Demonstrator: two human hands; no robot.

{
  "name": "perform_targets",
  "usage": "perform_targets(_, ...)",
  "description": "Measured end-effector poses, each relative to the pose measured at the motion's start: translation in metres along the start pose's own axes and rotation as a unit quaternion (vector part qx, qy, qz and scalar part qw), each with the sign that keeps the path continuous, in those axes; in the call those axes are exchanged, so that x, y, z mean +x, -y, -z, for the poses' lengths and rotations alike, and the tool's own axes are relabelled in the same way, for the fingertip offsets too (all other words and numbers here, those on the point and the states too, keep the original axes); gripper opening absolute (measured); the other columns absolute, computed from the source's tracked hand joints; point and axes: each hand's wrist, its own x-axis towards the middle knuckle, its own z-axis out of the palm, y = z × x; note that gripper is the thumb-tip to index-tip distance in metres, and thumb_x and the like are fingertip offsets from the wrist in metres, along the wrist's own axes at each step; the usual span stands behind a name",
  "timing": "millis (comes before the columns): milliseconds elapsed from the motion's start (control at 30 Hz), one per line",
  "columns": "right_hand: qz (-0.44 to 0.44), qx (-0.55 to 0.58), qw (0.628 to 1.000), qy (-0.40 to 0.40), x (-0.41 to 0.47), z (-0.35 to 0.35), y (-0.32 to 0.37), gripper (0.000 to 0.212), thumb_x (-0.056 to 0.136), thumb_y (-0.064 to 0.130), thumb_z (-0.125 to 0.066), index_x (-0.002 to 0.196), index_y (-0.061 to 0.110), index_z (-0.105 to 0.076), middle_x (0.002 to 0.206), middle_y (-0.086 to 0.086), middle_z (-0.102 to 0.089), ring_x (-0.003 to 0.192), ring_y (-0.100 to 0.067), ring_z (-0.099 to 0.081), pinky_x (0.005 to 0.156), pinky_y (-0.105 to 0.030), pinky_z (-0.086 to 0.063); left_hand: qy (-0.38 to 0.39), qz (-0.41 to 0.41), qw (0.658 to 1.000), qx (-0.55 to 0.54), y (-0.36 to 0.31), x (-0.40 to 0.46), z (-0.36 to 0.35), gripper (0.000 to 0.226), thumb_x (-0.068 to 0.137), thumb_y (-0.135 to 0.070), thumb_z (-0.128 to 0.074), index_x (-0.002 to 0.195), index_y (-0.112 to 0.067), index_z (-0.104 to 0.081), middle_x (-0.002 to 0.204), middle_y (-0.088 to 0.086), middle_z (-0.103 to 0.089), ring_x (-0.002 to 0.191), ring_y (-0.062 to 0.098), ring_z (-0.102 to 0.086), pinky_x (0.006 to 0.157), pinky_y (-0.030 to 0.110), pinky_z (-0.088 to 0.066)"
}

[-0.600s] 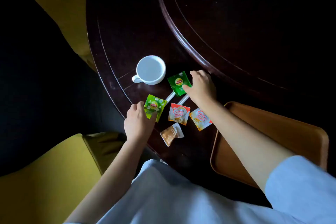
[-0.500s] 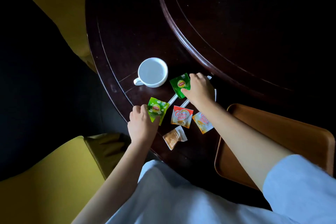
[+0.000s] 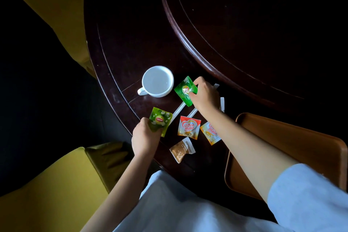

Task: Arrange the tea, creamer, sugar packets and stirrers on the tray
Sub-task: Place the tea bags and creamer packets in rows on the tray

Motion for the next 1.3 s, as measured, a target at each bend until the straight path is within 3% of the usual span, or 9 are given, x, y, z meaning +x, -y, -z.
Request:
perform_targets(133, -0.051, 0.168, 0.984, 0.015, -0.013, 0.022, -0.012, 0.015, 0.087, 0.017, -0.057, 0.102, 0.014, -0.056, 0.085, 0.004, -0.055, 0.064, -0.014, -0.059, 0.062, -0.032, -0.055, 0.008, -0.006, 0.997, -0.076, 0.003, -0.008, 0.007, 0.018, 0.084, -0.021, -0.06, 0.091, -0.005, -0.055, 0.082, 0.009, -0.058, 0.081, 0.031, -0.055, 0.065, 0.031, -0.035)
perform_targets(233, -0.04, 0.249, 0.968, -0.012, -0.034, 0.044, -0.038, 0.009, 0.086, 0.008, -0.056, 0.094, 0.012, -0.058, 0.074, 0.011, -0.053, 0.056, 0.001, -0.051, 0.045, -0.004, -0.041, -0.015, -0.027, 0.991, -0.127, -0.001, -0.024, 0.009, 0.01, 0.087, -0.018, -0.054, 0.088, -0.009, -0.058, 0.078, 0.008, -0.06, 0.07, 0.025, -0.051, 0.064, 0.033, -0.037)
perform_targets(367, -0.057, 0.292, 0.952, -0.069, -0.073, 0.066, -0.103, 0.012, 0.08, 0.005, -0.058, 0.084, 0.017, -0.058, 0.075, 0.012, -0.057, 0.073, -0.011, -0.058, 0.062, -0.022, -0.047, 0.012, -0.052, 0.984, -0.168, -0.032, -0.064, -0.014, 0.006, 0.082, -0.015, -0.06, 0.08, -0.015, -0.066, 0.064, -0.004, -0.062, 0.058, 0.009, -0.052, 0.061, 0.03, -0.04)
perform_targets(467, -0.118, 0.321, 0.936, -0.087, -0.097, 0.075, -0.158, 0.013, 0.082, 0.008, -0.059, 0.09, 0.018, -0.06, 0.092, -0.002, -0.065, 0.087, -0.021, -0.063, 0.077, -0.044, -0.056, 0.051, -0.1, 0.984, -0.139, -0.067, -0.093, -0.05, 0.007, 0.08, -0.021, -0.065, 0.076, -0.017, -0.069, 0.059, -0.009, -0.061, 0.05, -0.001, -0.051, 0.054, 0.013, -0.036)
perform_targets(667, -0.146, 0.334, 0.928, -0.078, -0.122, 0.079, -0.214, 0.014, 0.084, 0.008, -0.059, 0.095, 0.015, -0.059, 0.098, -0.002, -0.063, 0.093, -0.022, -0.062, 0.082, -0.049, -0.055, 0.065, -0.146, 0.981, -0.113, -0.116, -0.115, -0.101, 0.013, 0.08, -0.019, -0.065, 0.088, -0.013, -0.073, 0.074, -0.001, -0.067, 0.067, 0.006, -0.057, 0.055, 0.009, -0.035)
perform_targets(900, -0.156, 0.3, 0.936, -0.095, -0.133, 0.061, -0.236, 0.017, 0.079, 0.006, -0.062, 0.081, 0.021, -0.055, 0.081, 0.002, -0.061, 0.081, -0.028, -0.065, 0.072, -0.052, -0.056, 0.057, -0.165, 0.984, -0.045, -0.124, -0.115, -0.137, 0.023, 0.08, -0.023, -0.063, 0.099, -0.011, -0.071, 0.093, 0.011, -0.073, 0.088, 0.025, -0.065, 0.07, 0.03, -0.045)
perform_targets(1033, -0.172, 0.2, 0.956, -0.126, -0.138, 0.059, -0.237, 0.013, 0.079, 0.012, -0.065, 0.09, 0.015, -0.057, 0.089, -0.006, -0.067, 0.085, -0.028, -0.064, 0.07, -0.039, -0.054, 0.001, -0.214, 0.977, 0.022, -0.114, -0.122, -0.139, 0.029, 0.084, -0.027, -0.054, 0.11, -0.016, -0.062, 0.103, 0.01, -0.069, 0.098, 0.03, -0.059, 0.073, 0.035, -0.043)
perform_targets(1167, -0.099, 0.062, 0.965, -0.235, -0.151, 0.06, -0.242, 0.037, 0.078, 0.017, -0.067, 0.112, 0.013, -0.055, 0.115, -0.012, -0.057, 0.106, -0.031, -0.054, 0.08, -0.041, -0.051, -0.074, -0.372, 0.924, 0.052, -0.096, -0.134, -0.133, 0.048, 0.079, -0.026, -0.05, 0.126, -0.015, -0.05, 0.124, 0.01, -0.054, 0.114, 0.026, -0.044, 0.09, 0.037, -0.036)
perform_targets(1300, 0.07, -0.036, 0.971, -0.226, -0.156, 0.044, -0.247, 0.042, 0.077, 0.014, -0.066, 0.118, 0.013, -0.059, 0.126, -0.015, -0.057, 0.114, -0.033, -0.053, 0.096, -0.042, -0.046, -0.012, -0.5, 0.839, 0.214, -0.078, -0.136, -0.14, 0.052, 0.083, -0.036, -0.046, 0.132, -0.02, -0.046, 0.135, 0.014, -0.05, 0.126, 0.031, -0.043, 0.094, 0.044, -0.043)
